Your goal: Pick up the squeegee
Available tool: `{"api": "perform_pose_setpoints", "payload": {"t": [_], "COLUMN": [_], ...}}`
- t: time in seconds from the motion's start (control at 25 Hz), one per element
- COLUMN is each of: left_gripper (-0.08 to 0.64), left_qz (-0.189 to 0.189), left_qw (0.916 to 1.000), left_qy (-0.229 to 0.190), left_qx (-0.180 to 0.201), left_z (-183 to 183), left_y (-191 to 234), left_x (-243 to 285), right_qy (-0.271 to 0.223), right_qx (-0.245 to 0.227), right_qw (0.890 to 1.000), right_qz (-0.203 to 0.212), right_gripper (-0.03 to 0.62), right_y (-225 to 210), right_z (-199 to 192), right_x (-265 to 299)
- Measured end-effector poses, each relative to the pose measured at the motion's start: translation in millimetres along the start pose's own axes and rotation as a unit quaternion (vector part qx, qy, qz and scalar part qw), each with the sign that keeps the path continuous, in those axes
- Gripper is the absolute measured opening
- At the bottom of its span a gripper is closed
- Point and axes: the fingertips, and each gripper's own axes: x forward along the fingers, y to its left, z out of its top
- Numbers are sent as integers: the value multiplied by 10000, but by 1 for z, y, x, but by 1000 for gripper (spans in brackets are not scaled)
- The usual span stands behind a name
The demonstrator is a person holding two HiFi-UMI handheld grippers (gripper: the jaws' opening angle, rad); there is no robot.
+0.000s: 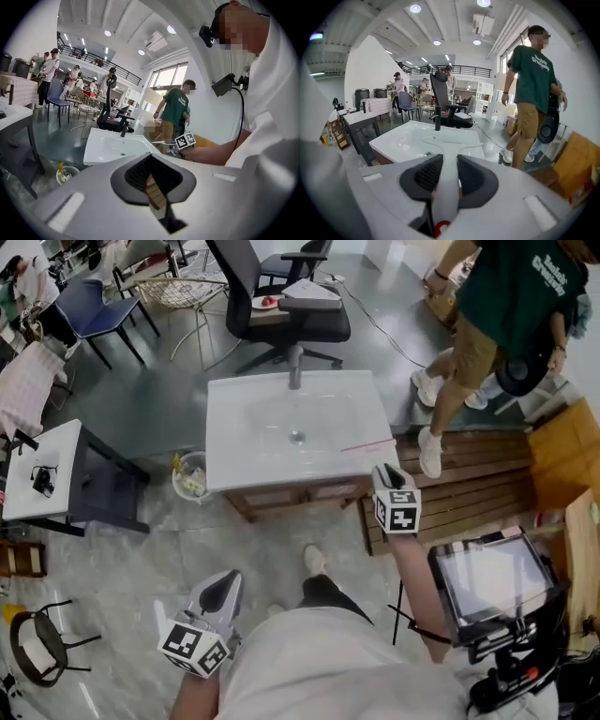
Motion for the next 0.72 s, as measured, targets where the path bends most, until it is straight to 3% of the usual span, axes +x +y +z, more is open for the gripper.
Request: {"api": "perform_pose_setpoints", "payload": {"t": [0.72], "left_gripper": [8], "left_qz": [-393], "left_qw": [9992], "left_qy": [37], "left_qx": [87], "left_z": [-49], "left_y": [-29], "left_x": [-69], "right_qy": [-306], "right_qx": [-52], "right_qw": [9992], "right_qz": [269], "right_gripper": [101], "right_y": [73], "right_z": [-20], "right_x": [-140]}}
